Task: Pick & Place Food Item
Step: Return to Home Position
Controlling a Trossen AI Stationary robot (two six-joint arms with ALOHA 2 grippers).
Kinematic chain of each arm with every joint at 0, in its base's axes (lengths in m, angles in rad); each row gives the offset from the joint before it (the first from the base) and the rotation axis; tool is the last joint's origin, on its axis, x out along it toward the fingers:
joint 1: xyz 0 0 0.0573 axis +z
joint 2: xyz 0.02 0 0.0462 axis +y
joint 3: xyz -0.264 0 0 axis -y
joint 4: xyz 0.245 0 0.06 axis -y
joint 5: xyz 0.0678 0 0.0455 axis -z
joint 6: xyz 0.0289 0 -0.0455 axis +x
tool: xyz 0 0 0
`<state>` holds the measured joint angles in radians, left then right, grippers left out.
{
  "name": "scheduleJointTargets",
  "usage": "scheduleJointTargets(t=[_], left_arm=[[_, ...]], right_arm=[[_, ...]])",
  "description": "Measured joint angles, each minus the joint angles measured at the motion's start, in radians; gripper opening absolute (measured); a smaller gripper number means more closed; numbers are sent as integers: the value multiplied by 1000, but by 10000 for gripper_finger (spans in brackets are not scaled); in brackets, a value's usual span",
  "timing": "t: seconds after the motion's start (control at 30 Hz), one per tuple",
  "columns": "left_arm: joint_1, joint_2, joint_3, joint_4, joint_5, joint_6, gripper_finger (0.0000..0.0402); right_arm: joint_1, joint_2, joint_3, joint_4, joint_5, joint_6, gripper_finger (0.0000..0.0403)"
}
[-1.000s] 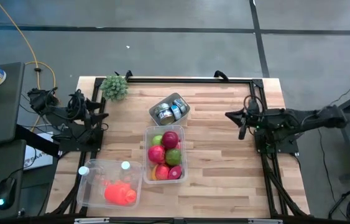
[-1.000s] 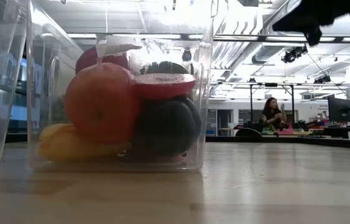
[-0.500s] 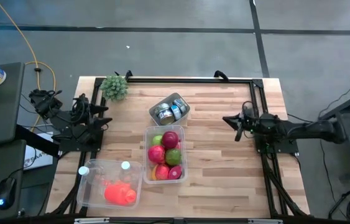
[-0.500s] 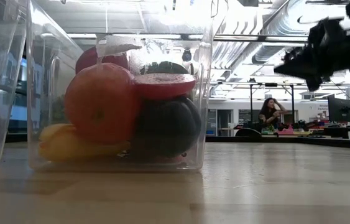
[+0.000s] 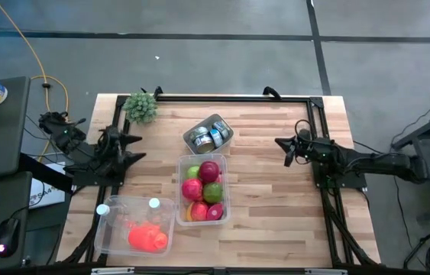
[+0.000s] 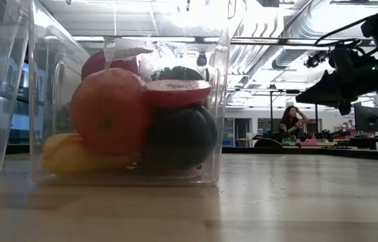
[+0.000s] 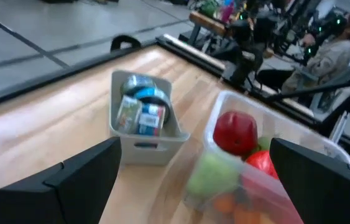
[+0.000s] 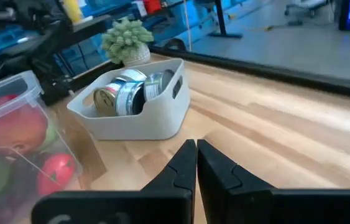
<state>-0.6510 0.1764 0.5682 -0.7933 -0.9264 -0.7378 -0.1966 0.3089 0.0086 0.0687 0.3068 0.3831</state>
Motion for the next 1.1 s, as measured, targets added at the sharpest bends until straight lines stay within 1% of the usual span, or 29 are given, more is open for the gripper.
scheduleJointTargets(t=[0.13, 0.23, 0.37, 0.47, 0.57, 0.63, 0.73, 0.8, 0.87, 1.0, 1.1], left_arm=[[0, -17, -53, 31, 58, -26, 399], [0, -44, -105, 139, 61, 23, 399], [0, -90, -211, 282, 140, 109, 399], [0, -127, -302, 320, 198, 101, 399], [0, -171, -384, 371, 222, 94, 399], [0, -171, -422, 409, 243, 97, 399], [1, -171, -454, 456, 304, 129, 399], [2, -163, -457, 473, 364, 199, 399], [13, -163, -459, 498, 396, 270, 399], [61, -163, -461, 530, 473, 374, 399], [119, -160, -461, 527, 491, 438, 399]], right_arm=[[-5, 20, 0, -1, -2, 62, 3], [-5, 24, 0, -2, -2, 59, 3], [-5, 24, -1, -1, -1, 58, 3], [-5, 24, -1, -1, -1, 58, 3], [-5, 24, -1, -1, -1, 58, 3], [-5, 24, -1, -1, -1, 58, 3], [-4, 24, -1, 0, 0, 58, 3], [-5, 24, -1, 0, 0, 58, 3], [-5, 24, -1, 0, 0, 58, 3], [-4, 24, -2, 0, 1, 58, 3], [-4, 24, -2, 0, 0, 58, 3]])
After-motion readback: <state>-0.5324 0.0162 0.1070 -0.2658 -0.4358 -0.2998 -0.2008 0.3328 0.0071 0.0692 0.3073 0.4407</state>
